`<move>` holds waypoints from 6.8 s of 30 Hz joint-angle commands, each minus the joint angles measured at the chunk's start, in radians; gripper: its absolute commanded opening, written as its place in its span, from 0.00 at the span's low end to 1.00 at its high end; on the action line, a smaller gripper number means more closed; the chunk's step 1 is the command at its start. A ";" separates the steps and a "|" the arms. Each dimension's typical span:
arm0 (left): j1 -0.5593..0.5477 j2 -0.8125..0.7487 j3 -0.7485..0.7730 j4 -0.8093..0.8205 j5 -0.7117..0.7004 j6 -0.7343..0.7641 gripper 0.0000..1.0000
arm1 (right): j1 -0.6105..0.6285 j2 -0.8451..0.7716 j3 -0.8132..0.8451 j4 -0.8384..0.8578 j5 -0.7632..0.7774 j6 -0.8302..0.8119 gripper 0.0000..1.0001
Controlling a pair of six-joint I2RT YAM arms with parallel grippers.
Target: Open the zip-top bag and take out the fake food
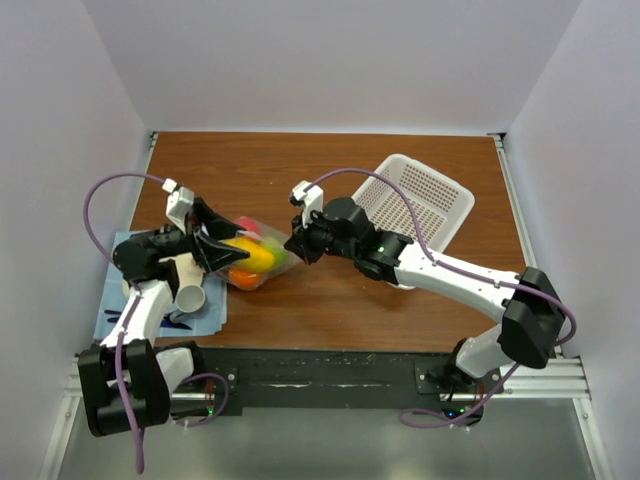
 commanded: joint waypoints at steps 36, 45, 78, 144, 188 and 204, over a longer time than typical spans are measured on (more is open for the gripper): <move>0.320 0.532 0.620 -0.339 -0.146 -0.212 1.00 | 0.052 0.015 0.187 -0.095 -0.053 -0.068 0.36; 0.018 0.462 1.005 -1.680 -0.982 1.115 1.00 | 0.067 -0.068 0.185 -0.107 -0.023 -0.096 0.38; -0.269 0.573 0.529 -1.865 -1.057 1.444 0.00 | 0.073 -0.230 -0.086 -0.085 -0.092 -0.046 0.33; -0.234 0.643 0.957 -1.963 -0.966 1.458 1.00 | 0.167 0.047 0.228 -0.150 0.175 -0.438 0.00; -0.246 0.668 0.802 -1.945 -0.932 1.464 1.00 | 0.256 0.070 -0.235 -0.073 0.206 -0.262 0.07; -0.295 0.705 0.781 -2.021 -0.840 1.517 0.67 | 0.258 0.249 -0.214 -0.017 0.356 -0.248 0.07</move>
